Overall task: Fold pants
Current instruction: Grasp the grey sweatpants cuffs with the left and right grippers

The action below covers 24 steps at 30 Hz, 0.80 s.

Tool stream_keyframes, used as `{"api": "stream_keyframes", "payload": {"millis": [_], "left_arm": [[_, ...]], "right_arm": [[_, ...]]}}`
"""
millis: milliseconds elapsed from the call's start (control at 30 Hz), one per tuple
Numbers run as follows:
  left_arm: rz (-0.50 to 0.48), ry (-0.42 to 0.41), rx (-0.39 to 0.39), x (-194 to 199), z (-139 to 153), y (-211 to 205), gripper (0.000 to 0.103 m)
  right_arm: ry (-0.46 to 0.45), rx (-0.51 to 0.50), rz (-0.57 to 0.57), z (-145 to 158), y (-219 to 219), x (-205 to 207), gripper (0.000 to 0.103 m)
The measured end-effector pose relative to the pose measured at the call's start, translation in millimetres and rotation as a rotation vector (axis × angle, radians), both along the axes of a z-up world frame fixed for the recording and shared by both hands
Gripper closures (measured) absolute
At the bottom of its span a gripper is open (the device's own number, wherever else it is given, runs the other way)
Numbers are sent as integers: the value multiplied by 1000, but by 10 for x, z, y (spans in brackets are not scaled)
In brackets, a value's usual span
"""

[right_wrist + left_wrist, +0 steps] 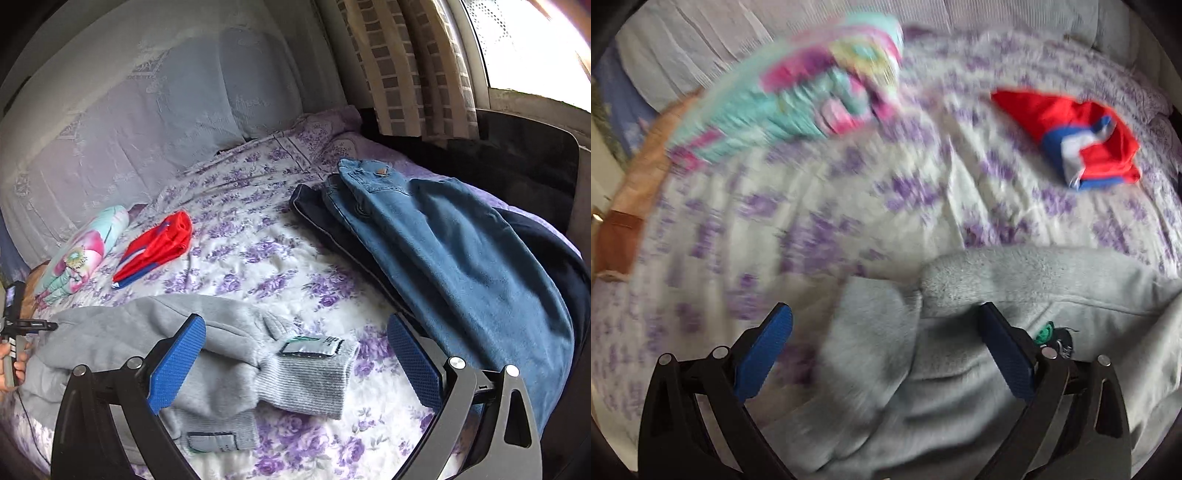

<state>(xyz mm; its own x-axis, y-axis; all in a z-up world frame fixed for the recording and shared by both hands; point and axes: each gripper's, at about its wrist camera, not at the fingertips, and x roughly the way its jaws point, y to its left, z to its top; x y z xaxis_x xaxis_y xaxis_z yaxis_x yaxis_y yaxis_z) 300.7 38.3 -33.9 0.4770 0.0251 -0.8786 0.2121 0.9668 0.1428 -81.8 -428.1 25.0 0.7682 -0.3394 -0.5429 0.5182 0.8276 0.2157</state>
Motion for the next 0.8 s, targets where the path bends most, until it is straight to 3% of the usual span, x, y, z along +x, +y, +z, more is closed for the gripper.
{"api": "stream_keyframes", "payload": {"millis": [33, 67, 100, 200, 333, 400, 500, 533, 567, 600, 667, 800], "left_arm": [[-10, 14, 25, 16, -77, -55, 14], [-31, 34, 45, 5, -139, -122, 42], [-58, 55, 43, -53, -164, -207, 54], [-98, -12, 17, -292, 24, -260, 72], [-57, -114, -114, -510, 432, 2, 73], [-29, -124, -172, -523, 560, 116, 72], [-42, -153, -125, -567, 593, 57, 72], [-46, -157, -103, -590, 579, 21, 72], [-46, -157, -93, -583, 581, -7, 72], [-42, -158, -93, -594, 583, 4, 72], [-15, -167, -127, -561, 640, 80, 72], [76, -209, -224, -541, 876, 371, 71]], "right_arm": [[11, -19, -3, -23, -34, 24, 4], [27, -40, -6, -32, -40, 44, 4], [40, -53, -7, -40, -62, 50, 6], [90, -56, 5, -95, -179, 131, 23], [93, 28, 45, -163, -347, 230, 23], [96, 100, 130, -237, -396, 361, 14], [203, 148, 217, -408, -393, 645, 14], [268, 170, 243, -522, -369, 773, 21], [312, 195, 288, -602, -311, 865, 53], [333, 177, 336, -612, -223, 927, 65], [334, 66, 348, -471, -92, 965, 74], [200, -66, 335, 65, -110, 986, 75]]}}
